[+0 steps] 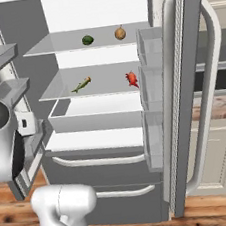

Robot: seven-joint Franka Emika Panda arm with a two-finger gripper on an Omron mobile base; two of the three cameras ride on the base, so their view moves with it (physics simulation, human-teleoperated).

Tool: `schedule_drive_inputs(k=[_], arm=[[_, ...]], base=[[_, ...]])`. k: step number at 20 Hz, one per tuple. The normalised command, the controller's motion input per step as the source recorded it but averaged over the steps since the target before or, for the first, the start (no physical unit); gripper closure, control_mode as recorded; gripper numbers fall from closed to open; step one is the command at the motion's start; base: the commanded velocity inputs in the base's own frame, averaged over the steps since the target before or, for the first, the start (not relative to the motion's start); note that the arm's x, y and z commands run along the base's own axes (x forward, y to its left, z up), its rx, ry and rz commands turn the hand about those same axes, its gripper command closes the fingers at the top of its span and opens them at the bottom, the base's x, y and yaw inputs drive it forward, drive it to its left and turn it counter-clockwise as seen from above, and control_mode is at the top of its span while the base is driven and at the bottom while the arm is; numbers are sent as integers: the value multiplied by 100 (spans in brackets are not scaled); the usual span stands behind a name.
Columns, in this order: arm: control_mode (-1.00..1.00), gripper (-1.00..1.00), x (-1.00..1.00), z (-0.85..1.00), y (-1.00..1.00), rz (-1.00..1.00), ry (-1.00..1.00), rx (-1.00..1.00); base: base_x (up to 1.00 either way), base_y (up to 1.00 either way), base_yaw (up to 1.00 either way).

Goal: Gather the onion and avocado from the fridge and place them on a tray on the dining counter. Then gather the fishs from the fridge and place them on the other tray.

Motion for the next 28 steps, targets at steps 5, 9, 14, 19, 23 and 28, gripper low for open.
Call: schedule_drive_inputs(k=[5, 9, 14, 19, 23, 28], arm=[[-100, -100, -16, 0, -77, -29, -10, -23], [-100, -100, -1, 0, -53, -24, 1, -10], [-100, -100, 3, 0, -6, -6, 4, 0], [-100, -100, 10, -6, 0, -2, 1, 1], [-100, -100, 21, 0, -14, 0, 2, 1], [100, -100, 17, 0, -13, 0, 0, 1]], base=[[0, 0, 0], [0, 0, 0], [0, 0, 0], [0, 0, 0], [0, 0, 0], [15, -9, 0]])
